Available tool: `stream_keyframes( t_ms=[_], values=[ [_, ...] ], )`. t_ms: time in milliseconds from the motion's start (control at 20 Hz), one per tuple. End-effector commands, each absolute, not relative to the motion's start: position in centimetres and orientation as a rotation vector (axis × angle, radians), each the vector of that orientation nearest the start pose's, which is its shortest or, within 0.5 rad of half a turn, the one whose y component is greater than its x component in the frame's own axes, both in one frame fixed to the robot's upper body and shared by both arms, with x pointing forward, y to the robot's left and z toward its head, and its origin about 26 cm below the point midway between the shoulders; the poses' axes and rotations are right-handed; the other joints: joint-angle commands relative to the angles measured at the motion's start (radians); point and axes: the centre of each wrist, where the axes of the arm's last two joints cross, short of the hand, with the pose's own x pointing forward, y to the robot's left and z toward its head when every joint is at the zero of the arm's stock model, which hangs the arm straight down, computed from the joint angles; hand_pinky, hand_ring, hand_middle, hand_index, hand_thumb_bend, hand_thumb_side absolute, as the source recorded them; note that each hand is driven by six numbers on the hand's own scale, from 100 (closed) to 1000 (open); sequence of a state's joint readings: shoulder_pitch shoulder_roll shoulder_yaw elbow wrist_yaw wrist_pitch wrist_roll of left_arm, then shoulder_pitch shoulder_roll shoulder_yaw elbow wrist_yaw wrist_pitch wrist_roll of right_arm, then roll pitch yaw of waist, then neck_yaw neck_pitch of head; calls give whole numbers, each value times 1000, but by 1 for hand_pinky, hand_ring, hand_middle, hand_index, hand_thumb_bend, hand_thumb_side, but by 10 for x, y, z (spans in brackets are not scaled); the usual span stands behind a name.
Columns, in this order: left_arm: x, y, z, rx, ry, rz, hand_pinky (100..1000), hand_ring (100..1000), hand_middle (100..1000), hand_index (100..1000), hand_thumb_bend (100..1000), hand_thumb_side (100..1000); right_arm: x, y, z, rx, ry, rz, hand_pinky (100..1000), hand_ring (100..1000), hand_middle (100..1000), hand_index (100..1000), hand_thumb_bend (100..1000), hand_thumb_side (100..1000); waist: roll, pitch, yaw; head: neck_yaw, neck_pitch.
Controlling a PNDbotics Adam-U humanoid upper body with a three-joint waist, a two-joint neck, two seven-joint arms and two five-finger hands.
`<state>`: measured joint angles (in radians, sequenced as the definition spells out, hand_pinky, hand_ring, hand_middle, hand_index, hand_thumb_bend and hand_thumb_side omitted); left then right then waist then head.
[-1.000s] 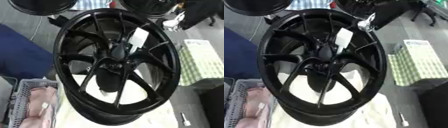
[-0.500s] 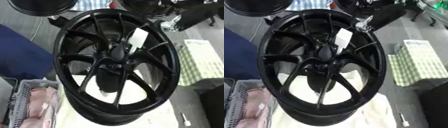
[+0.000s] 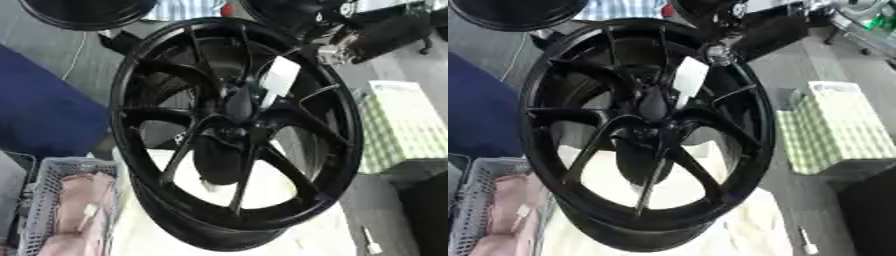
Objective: Pull the pin out of the wheel hub.
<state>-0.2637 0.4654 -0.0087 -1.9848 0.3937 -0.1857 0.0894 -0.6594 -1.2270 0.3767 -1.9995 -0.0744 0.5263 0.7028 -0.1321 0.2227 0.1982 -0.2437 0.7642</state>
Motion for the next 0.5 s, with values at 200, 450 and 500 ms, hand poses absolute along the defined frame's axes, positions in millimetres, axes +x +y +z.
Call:
stream_keyframes(
  t_ms=[200,450,500],
  values=[
    [296,281,208,-171,-2396,-191,719,647,624,794,100,656,286,-280,333,-456,-1136,1529,916,1000,873,1000,100,810,5,-18,2,-9,6],
    [296,280,208,-178,-2395,-190,719,648,624,794,100,656,286,-279,333,-474,-1127,1518,923,1000,881,1000,100,798,5,-25,4,-16,6],
    [296,280,208,-180,-2395,-190,719,648,624,794,100,656,286,-279,332,-478,-1122,1515,923,1000,881,1000,100,799,5,-26,4,-17,6]
  ],
)
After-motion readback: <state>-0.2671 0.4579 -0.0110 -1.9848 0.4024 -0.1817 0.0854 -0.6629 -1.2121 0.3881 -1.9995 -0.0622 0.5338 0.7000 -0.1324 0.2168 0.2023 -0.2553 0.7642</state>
